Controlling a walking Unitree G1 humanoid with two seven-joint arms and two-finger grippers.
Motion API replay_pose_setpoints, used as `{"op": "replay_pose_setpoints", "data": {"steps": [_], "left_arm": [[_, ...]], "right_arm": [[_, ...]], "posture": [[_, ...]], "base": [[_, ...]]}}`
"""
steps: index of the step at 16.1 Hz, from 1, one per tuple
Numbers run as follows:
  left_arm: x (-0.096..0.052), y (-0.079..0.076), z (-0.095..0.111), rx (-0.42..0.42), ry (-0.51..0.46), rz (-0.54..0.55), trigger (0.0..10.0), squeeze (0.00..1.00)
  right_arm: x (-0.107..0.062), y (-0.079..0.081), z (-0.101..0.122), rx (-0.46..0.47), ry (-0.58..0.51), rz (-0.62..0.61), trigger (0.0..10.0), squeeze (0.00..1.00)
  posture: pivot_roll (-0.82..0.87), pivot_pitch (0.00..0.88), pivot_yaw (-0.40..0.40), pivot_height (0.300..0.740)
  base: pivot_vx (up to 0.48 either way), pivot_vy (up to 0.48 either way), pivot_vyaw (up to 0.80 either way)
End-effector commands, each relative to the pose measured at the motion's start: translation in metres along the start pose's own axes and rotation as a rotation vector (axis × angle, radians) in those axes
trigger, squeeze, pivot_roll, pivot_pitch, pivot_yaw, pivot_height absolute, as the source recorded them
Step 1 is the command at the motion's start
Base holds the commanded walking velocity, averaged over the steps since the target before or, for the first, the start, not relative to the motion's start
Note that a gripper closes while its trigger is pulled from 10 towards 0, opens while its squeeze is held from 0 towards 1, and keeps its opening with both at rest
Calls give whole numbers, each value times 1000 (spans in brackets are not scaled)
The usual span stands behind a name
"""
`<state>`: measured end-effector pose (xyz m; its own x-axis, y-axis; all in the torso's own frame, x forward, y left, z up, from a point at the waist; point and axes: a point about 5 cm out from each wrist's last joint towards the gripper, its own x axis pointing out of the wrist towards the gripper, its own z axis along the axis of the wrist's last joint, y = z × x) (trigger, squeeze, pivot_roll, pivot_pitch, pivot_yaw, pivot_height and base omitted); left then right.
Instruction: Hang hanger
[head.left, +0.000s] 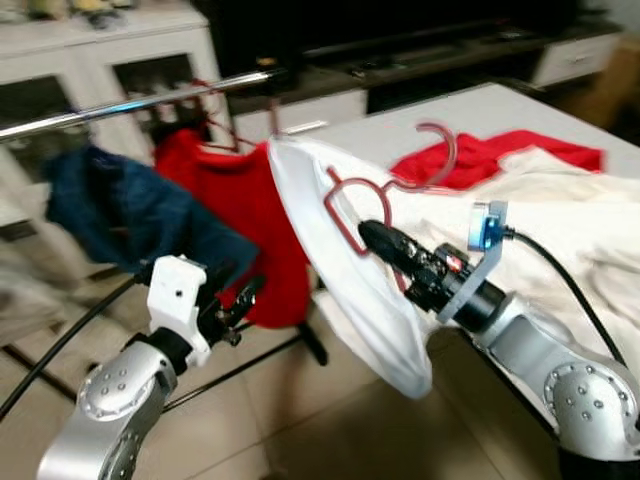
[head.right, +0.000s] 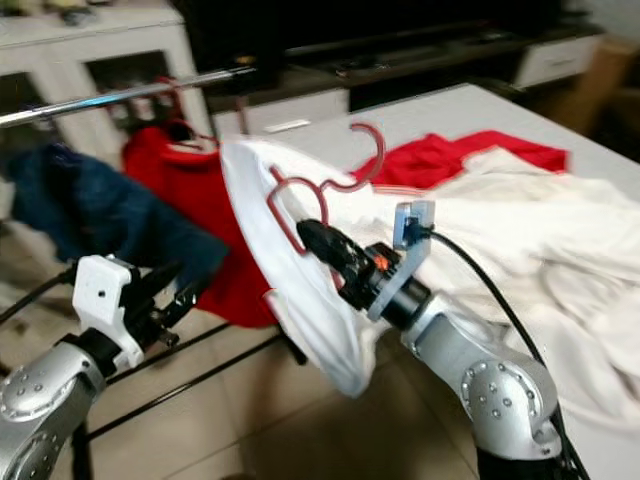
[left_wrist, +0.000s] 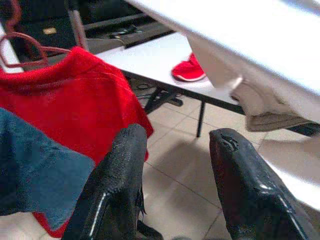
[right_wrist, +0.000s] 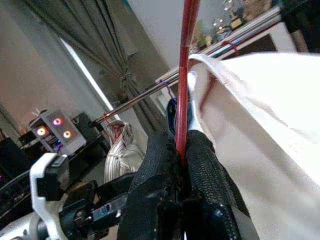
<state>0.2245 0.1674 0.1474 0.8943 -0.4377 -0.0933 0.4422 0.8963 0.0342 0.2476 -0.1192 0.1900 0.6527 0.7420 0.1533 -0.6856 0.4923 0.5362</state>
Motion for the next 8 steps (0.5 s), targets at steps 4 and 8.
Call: {"op": "replay_pose_setpoints", "data": {"steps": [4, 8], "left_arm": [[-5, 2, -3, 16, 23, 19, 10000, 0], [-6, 2, -3, 13, 24, 23, 10000, 0]], "right_arm": [[4, 5, -2, -11, 7, 37, 10000, 0], [7, 6, -2, -7, 2, 45, 10000, 0]], "posture": [[144, 0, 9, 740], [149, 0, 3, 740]], "base": [[0, 0, 777], [0, 0, 775]]}}
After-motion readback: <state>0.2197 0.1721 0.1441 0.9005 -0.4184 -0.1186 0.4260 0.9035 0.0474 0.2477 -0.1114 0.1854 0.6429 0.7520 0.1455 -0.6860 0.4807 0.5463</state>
